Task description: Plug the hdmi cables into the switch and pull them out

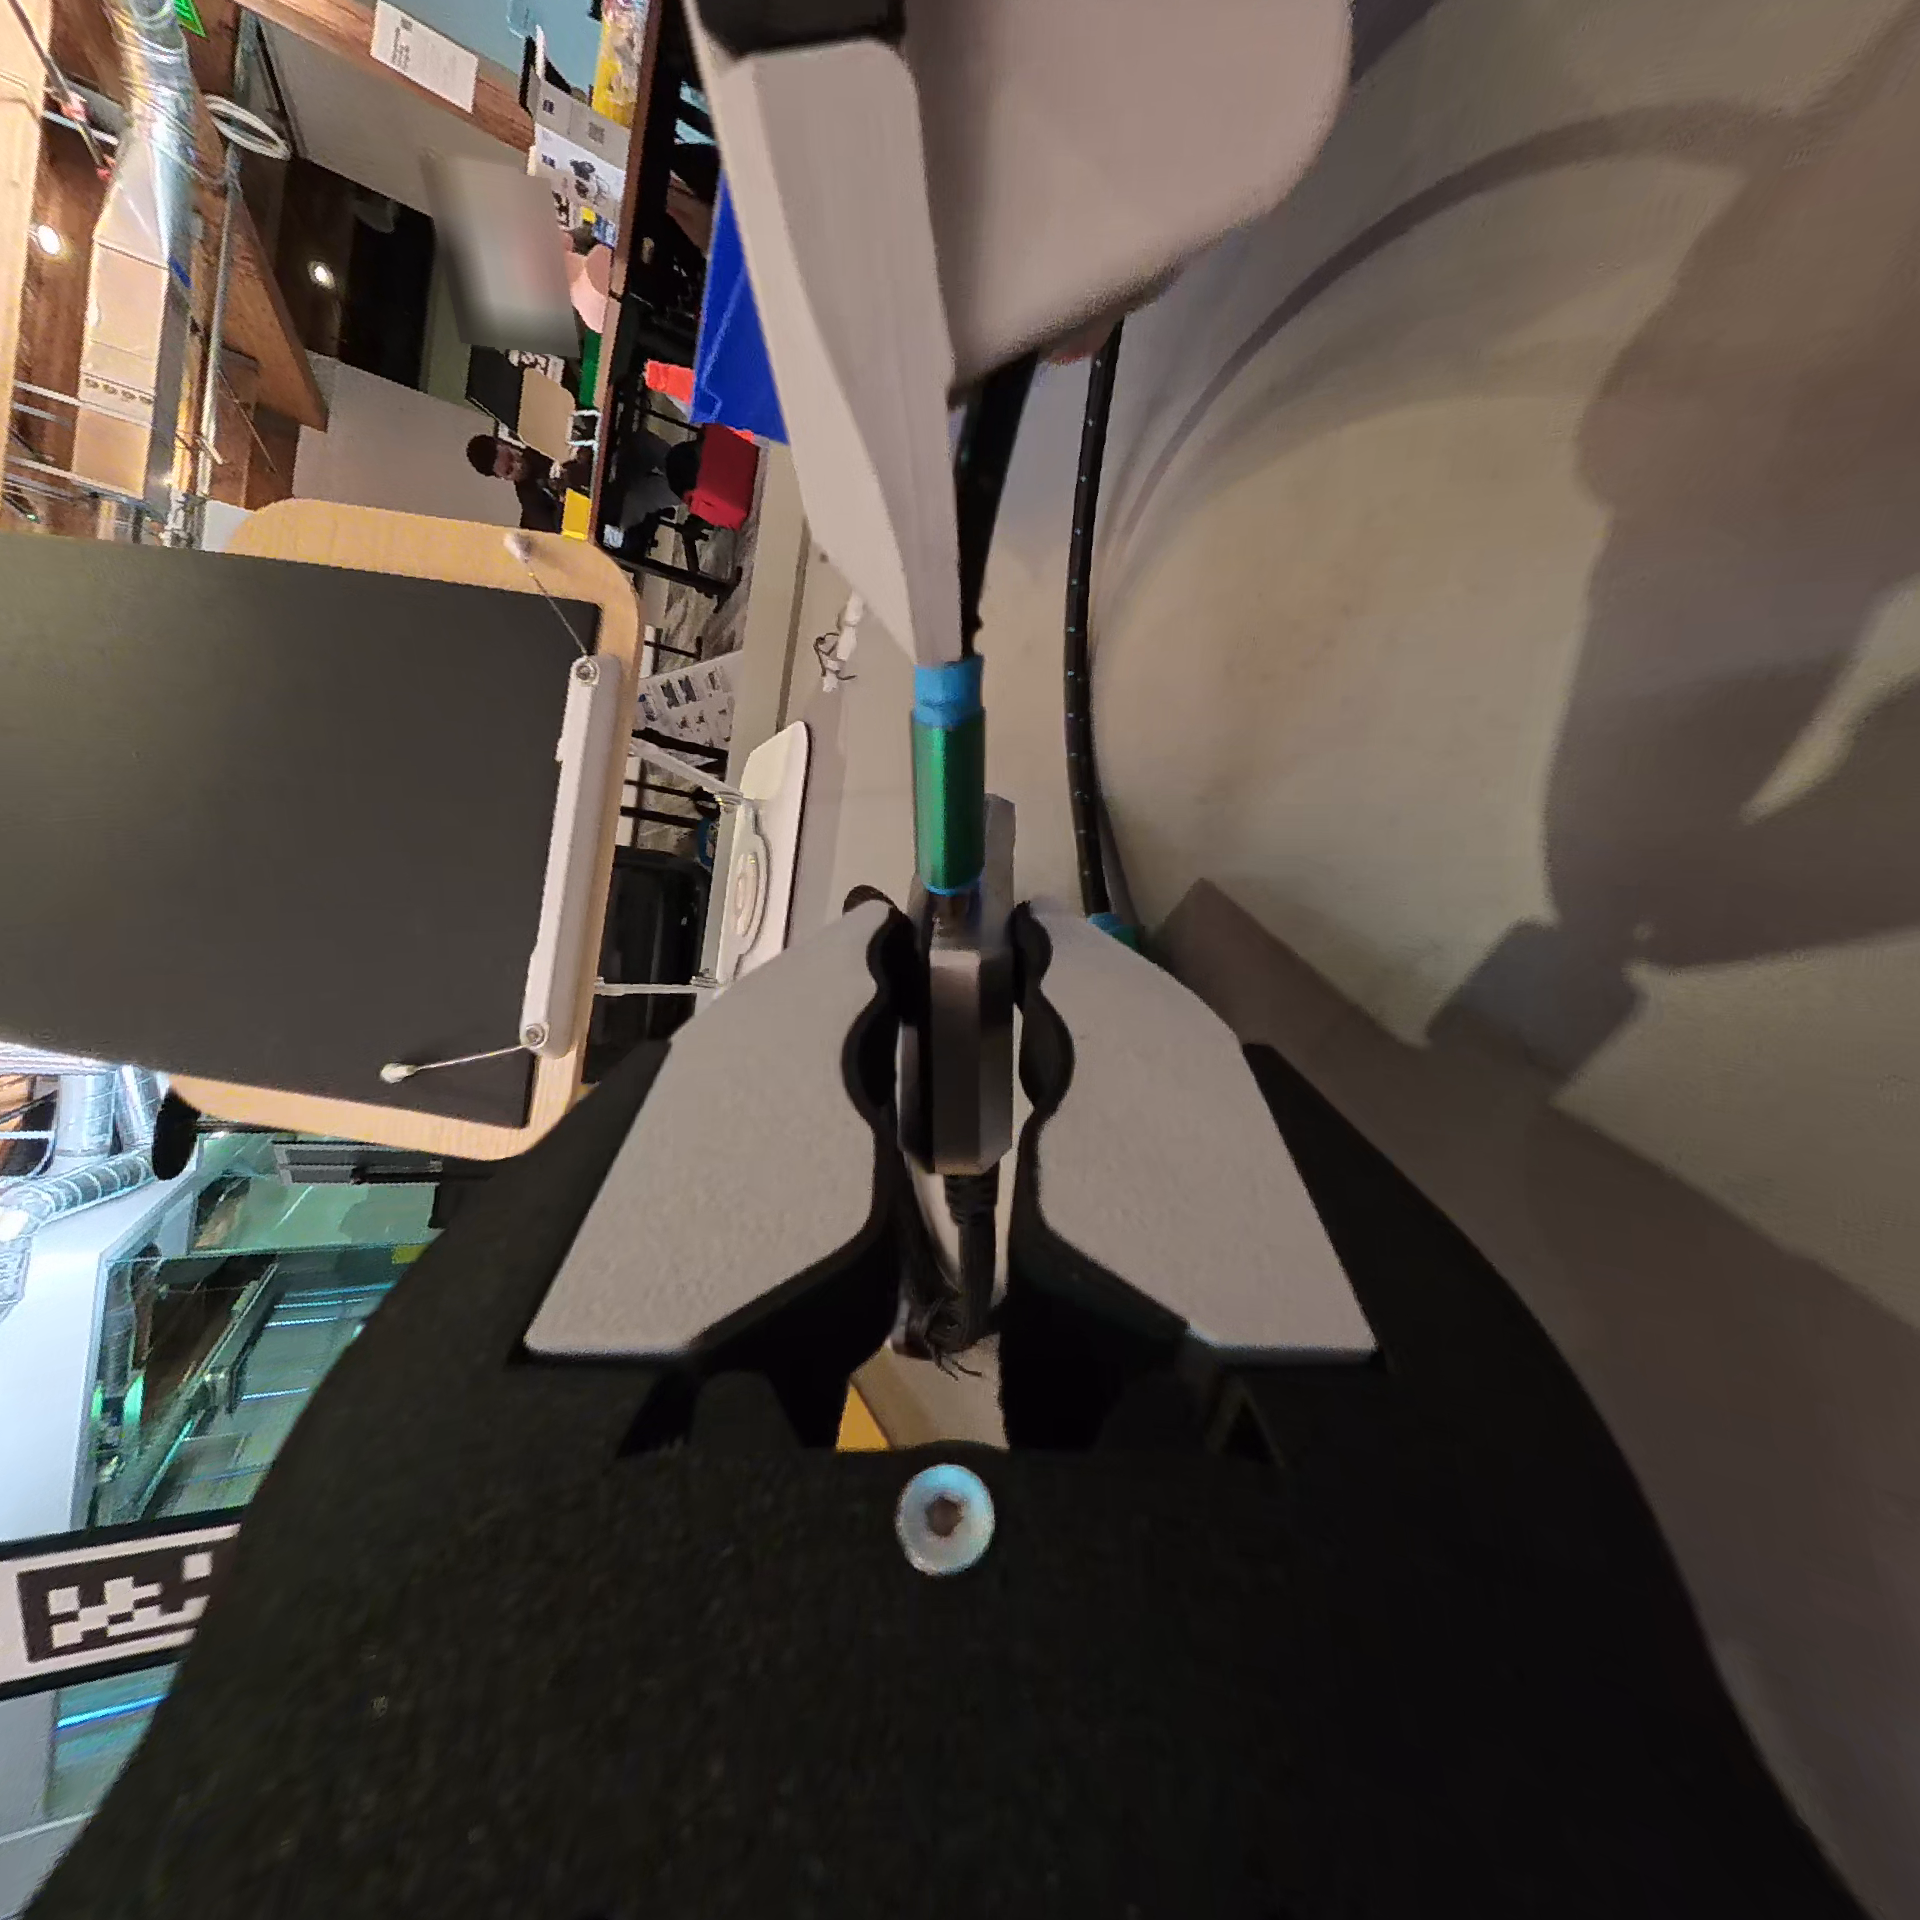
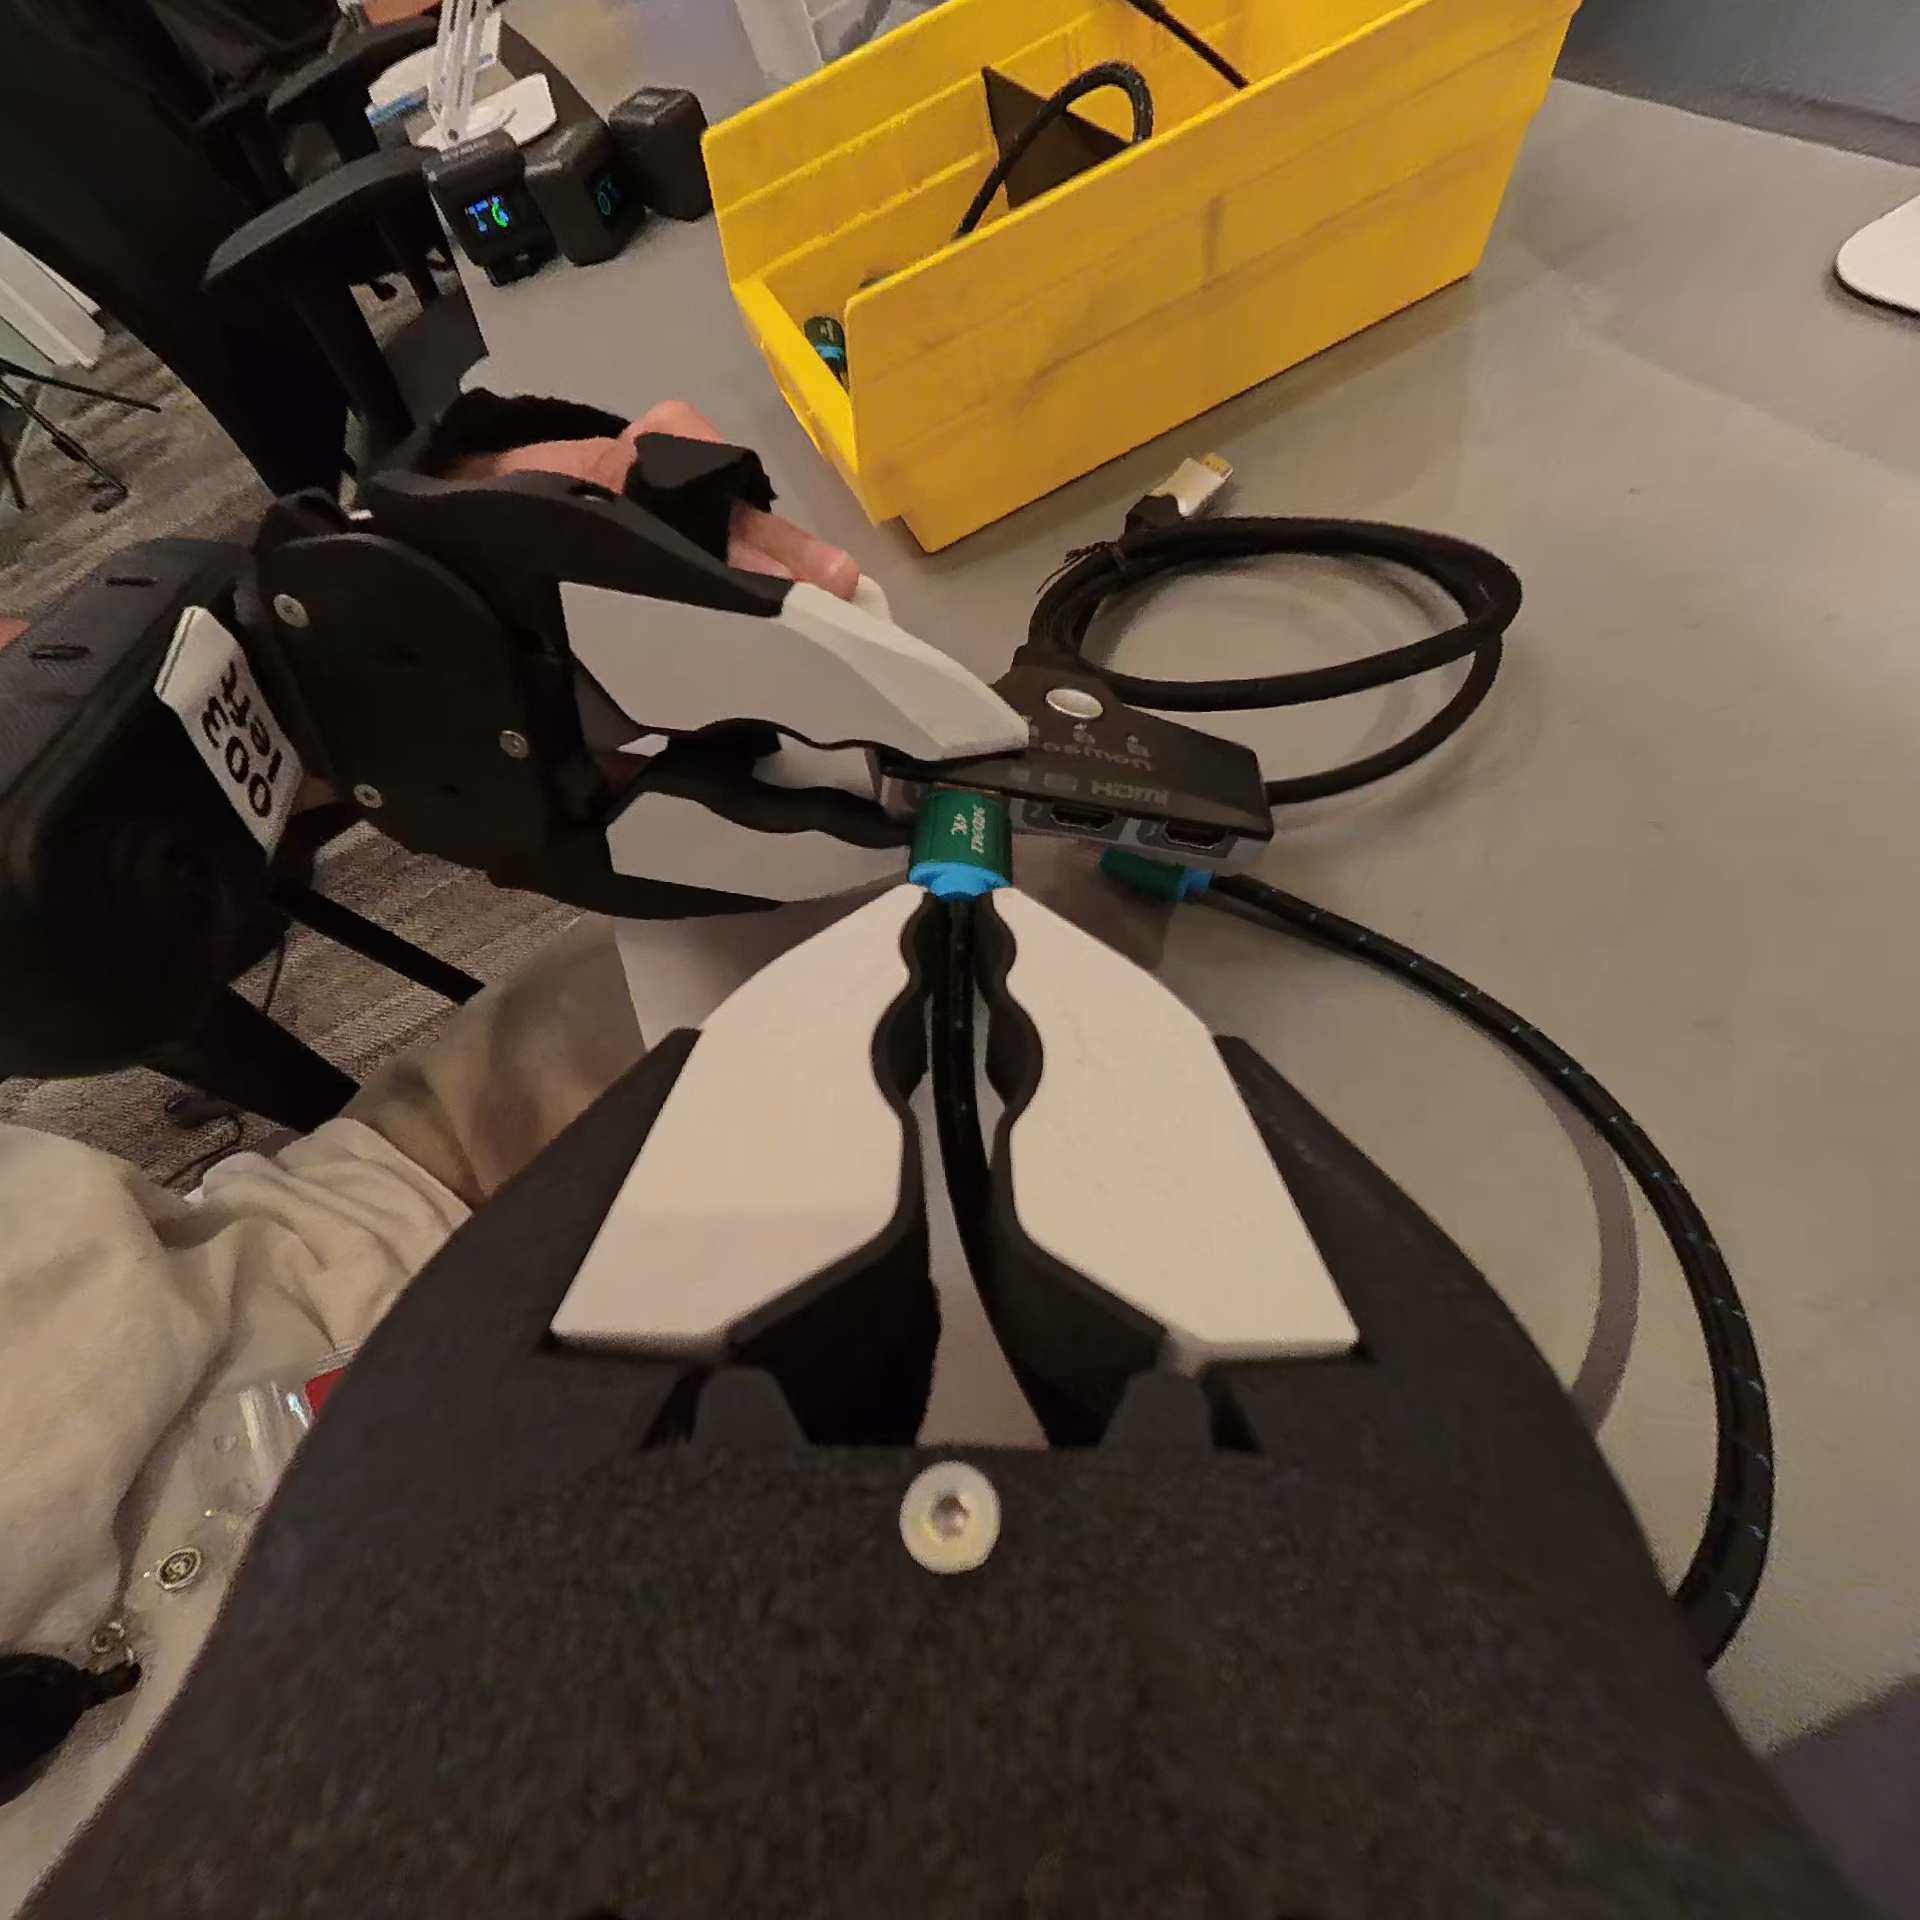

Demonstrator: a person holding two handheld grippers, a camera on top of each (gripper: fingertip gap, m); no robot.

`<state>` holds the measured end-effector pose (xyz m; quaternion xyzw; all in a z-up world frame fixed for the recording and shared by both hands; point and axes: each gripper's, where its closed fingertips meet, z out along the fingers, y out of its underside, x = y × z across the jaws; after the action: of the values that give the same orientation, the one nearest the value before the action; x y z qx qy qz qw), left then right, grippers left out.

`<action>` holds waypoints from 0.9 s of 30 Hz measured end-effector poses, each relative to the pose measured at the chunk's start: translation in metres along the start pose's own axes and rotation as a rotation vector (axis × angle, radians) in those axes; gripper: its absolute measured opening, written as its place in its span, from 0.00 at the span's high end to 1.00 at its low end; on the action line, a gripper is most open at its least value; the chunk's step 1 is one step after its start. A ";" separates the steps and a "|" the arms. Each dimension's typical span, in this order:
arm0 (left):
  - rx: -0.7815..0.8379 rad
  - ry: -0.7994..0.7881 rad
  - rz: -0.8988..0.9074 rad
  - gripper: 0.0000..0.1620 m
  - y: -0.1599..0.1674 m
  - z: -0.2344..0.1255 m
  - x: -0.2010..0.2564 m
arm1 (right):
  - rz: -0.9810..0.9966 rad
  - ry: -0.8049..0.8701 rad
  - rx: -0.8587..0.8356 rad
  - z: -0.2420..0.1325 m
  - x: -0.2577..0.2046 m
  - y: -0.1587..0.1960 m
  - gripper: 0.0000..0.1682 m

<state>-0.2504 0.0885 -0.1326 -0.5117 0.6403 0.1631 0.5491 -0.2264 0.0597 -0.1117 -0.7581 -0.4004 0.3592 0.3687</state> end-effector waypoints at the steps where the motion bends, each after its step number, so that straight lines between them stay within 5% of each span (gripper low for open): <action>1: -0.008 -0.003 0.011 0.90 0.001 0.001 0.001 | 0.007 0.002 -0.009 0.001 0.001 0.002 0.97; 27: 0.009 -0.030 0.002 0.88 -0.002 -0.004 -0.006 | 0.046 0.015 0.051 0.005 -0.003 -0.004 0.91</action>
<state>-0.2514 0.0878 -0.1255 -0.5063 0.6333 0.1684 0.5606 -0.2333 0.0600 -0.1096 -0.7603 -0.3706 0.3719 0.3825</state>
